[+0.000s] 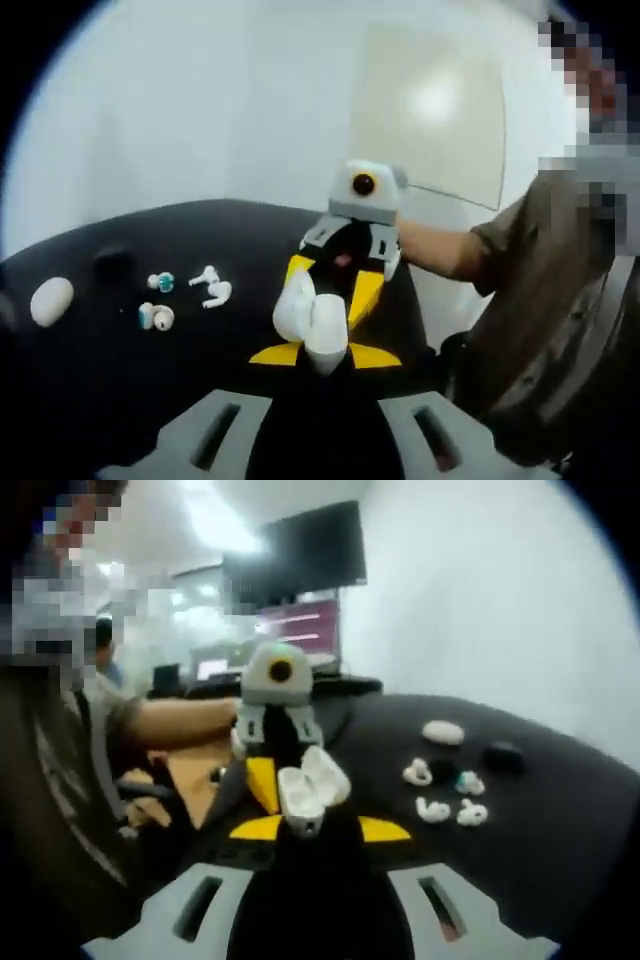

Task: Pick up three earphones and place each one into its charging case using tactile feedback, ensure that each earphone is properly inserted and securely positioned inside the case.

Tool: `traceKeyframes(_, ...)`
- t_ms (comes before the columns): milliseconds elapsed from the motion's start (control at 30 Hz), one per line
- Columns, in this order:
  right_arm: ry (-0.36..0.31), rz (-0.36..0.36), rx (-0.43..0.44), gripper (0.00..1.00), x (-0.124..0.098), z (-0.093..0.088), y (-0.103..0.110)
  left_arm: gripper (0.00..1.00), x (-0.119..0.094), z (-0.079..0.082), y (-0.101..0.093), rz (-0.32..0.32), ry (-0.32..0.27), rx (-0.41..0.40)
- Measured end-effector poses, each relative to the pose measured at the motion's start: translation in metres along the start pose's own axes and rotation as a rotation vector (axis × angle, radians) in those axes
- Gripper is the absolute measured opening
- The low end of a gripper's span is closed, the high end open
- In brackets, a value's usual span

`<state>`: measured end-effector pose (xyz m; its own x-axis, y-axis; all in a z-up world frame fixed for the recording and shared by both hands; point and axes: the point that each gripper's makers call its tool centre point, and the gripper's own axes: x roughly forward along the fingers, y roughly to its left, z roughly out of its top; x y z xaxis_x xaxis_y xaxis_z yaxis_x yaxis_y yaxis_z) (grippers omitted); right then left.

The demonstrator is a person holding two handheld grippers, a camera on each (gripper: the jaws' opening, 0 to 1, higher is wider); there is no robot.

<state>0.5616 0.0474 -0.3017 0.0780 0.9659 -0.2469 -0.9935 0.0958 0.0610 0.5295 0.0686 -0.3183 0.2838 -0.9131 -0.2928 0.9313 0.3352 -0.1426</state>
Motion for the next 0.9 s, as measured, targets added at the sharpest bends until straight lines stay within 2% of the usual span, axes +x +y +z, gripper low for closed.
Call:
traceKeyframes(100,-0.030,-0.090,0.071,0.26,-0.017,0.004,-0.018,0.13,0.000,0.001,0.004,0.014,-0.005,0.022)
traceKeyframes(200,-0.121,-0.207,0.268,0.25,-0.033,0.016,-0.045,0.13,-0.001,0.001,0.005,0.015,-0.007,0.023)
traceKeyframes(233,-0.135,-0.277,0.342,0.24,-0.037,0.015,-0.061,0.13,-0.001,0.001,0.005,0.014,-0.007,0.022)
traceKeyframes(267,-0.131,-0.328,0.374,0.24,-0.040,0.013,-0.071,0.13,-0.001,0.001,0.005,0.014,-0.007,0.022)
traceKeyframes(367,-0.076,-0.439,0.385,0.23,-0.036,0.005,-0.092,0.13,-0.002,0.001,0.005,0.019,-0.009,0.034)
traceKeyframes(467,0.005,-0.461,0.354,0.23,-0.018,-0.004,-0.094,0.13,-0.002,0.001,0.005,0.026,-0.013,0.057)
traceKeyframes(533,-0.012,-0.494,0.375,0.24,-0.009,-0.003,-0.099,0.13,-0.003,0.001,0.007,0.028,-0.015,0.063)
traceKeyframes(600,-0.061,-0.525,0.434,0.24,-0.002,-0.001,-0.102,0.13,-0.004,0.001,0.009,0.027,-0.015,0.060)
traceKeyframes(667,-0.080,-0.541,0.479,0.23,0.002,-0.003,-0.105,0.13,-0.003,0.001,0.009,0.031,-0.015,0.066)
traceKeyframes(733,-0.093,-0.562,0.474,0.21,0.004,-0.003,-0.107,0.13,-0.004,0.001,0.008,0.038,-0.019,0.094)
traceKeyframes(900,-0.064,-0.561,0.509,0.22,0.009,-0.002,-0.105,0.13,-0.004,0.002,0.009,0.038,-0.019,0.099)
